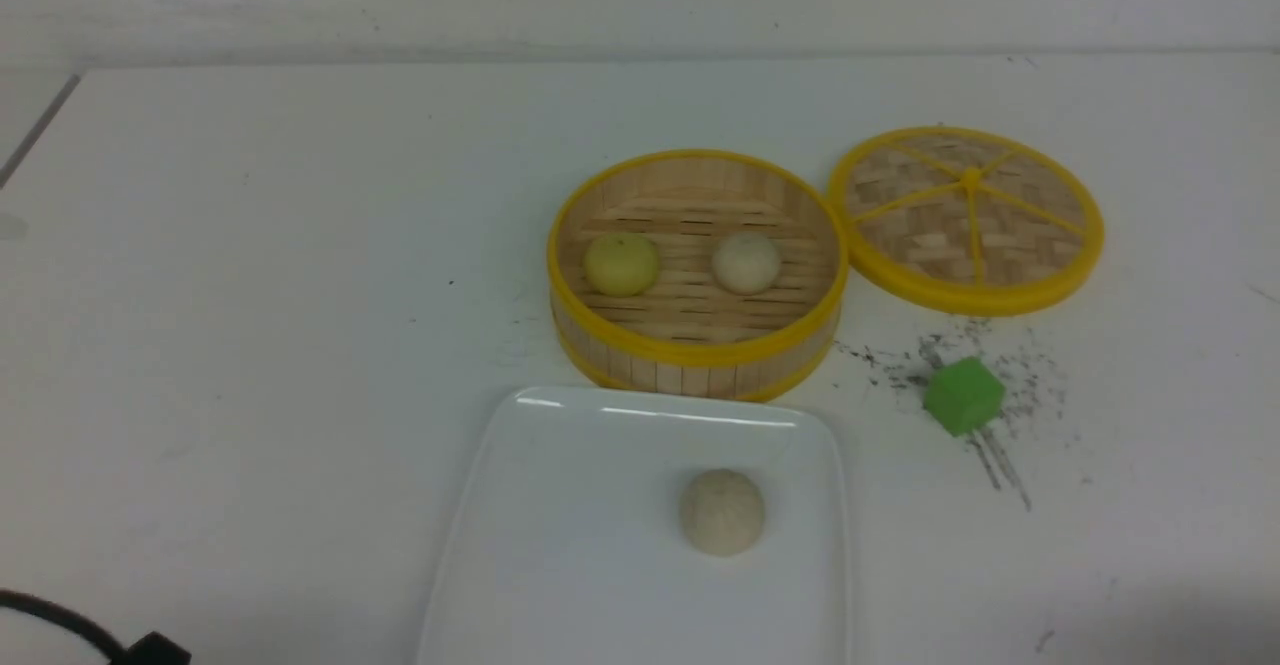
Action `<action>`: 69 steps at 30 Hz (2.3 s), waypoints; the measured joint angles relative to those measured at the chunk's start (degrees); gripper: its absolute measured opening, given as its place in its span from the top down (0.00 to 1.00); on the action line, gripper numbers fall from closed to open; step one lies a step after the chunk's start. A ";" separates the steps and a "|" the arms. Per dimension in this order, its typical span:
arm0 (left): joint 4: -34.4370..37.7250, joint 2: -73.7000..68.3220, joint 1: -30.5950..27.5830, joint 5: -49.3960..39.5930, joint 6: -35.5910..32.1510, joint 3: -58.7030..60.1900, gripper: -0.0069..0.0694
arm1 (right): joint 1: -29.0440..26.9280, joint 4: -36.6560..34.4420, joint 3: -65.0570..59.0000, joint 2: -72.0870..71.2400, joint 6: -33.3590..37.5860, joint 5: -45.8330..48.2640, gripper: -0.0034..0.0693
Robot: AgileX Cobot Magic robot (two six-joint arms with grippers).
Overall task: Put the steamed buns into the plate on the white tablecloth.
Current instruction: 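Reach toward a bun in the bamboo steamer with the right gripper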
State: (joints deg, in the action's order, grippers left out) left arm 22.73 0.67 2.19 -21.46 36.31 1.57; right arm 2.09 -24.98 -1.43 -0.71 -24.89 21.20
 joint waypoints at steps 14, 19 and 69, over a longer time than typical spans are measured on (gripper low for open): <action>7.75 0.00 0.00 -3.58 0.26 -3.36 0.69 | 0.00 -11.43 3.46 0.00 -1.28 1.58 0.63; 6.22 -2.43 -0.06 -8.69 -10.99 -16.42 0.89 | 0.00 -4.90 16.40 3.67 13.59 1.95 0.81; -1.37 -57.23 -0.06 -34.08 -32.16 -35.59 0.80 | 24.05 19.70 106.27 126.28 29.18 17.49 0.42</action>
State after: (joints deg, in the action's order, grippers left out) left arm 21.36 -56.57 2.14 -55.54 4.15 -34.03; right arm 26.14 -5.28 104.84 125.57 4.30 38.69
